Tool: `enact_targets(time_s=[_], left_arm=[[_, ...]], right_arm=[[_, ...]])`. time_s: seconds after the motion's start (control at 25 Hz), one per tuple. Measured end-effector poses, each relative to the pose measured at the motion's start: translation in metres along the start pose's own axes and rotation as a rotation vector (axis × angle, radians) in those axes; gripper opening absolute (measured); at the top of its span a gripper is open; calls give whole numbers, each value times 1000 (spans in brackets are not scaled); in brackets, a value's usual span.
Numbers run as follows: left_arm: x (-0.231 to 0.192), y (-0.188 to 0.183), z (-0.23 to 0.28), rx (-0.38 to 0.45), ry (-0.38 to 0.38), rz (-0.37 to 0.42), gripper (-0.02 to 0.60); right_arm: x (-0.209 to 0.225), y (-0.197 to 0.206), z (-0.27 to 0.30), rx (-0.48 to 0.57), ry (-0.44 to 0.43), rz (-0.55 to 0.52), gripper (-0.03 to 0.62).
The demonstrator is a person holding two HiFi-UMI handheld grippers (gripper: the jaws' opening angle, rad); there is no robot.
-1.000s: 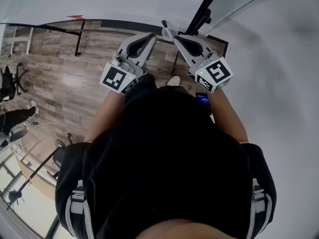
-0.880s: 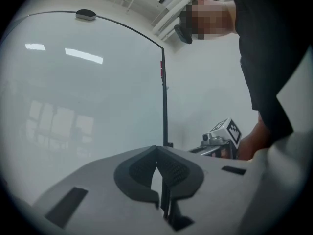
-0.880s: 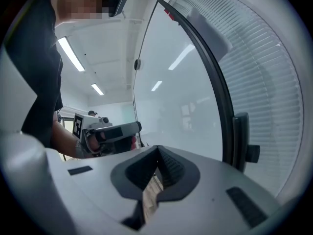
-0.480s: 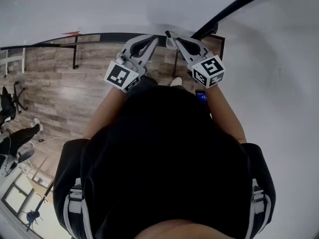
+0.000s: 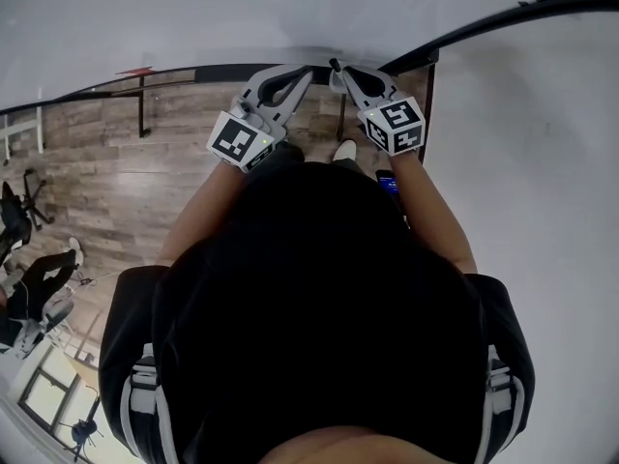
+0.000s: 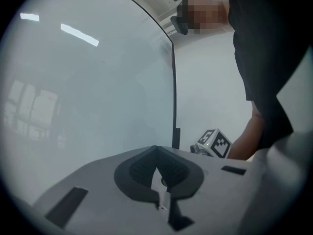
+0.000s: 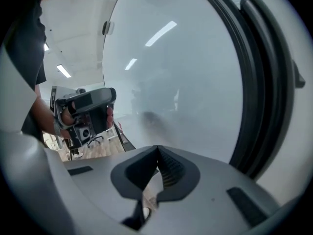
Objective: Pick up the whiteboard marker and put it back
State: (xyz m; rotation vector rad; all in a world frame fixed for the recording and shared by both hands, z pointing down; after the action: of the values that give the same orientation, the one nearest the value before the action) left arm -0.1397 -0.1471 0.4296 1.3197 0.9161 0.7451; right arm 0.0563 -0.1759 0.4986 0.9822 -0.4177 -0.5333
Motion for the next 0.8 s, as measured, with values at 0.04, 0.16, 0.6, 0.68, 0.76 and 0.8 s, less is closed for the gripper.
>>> enact_targets(time_s=[0.04, 0.16, 0.6, 0.68, 0.76, 0.8], left_arm=[[-1, 1, 0, 0, 6, 1, 5], [-4, 3, -1, 3, 14, 6, 5], [-6, 2, -9, 20, 8, 10, 5], [-6, 2, -10, 22, 1, 10, 5], [-6, 3, -11, 22, -7, 8, 5], [-5, 3, -12, 21, -10, 6, 4]], right_arm=[[0, 1, 3, -8, 9, -3, -3], [0, 6, 11, -37, 30, -14, -3], [-3, 17, 32, -136, 51, -46, 67], [-2, 21, 36, -153, 57, -63, 76], [-1, 24, 39, -168, 61, -81, 81], [-1, 25, 40, -173, 63, -88, 81]])
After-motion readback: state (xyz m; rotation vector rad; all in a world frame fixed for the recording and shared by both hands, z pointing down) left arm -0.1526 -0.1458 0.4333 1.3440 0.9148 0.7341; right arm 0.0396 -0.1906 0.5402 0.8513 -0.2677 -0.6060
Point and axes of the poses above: the fingertips, and each gripper's own axes: z forward along the fingers, x to its right, y out of its underside, the point moved 9 cm from there along -z, backward along the fingers, and after that the axes turned 10 degrees about y, right-handed, at the moved point
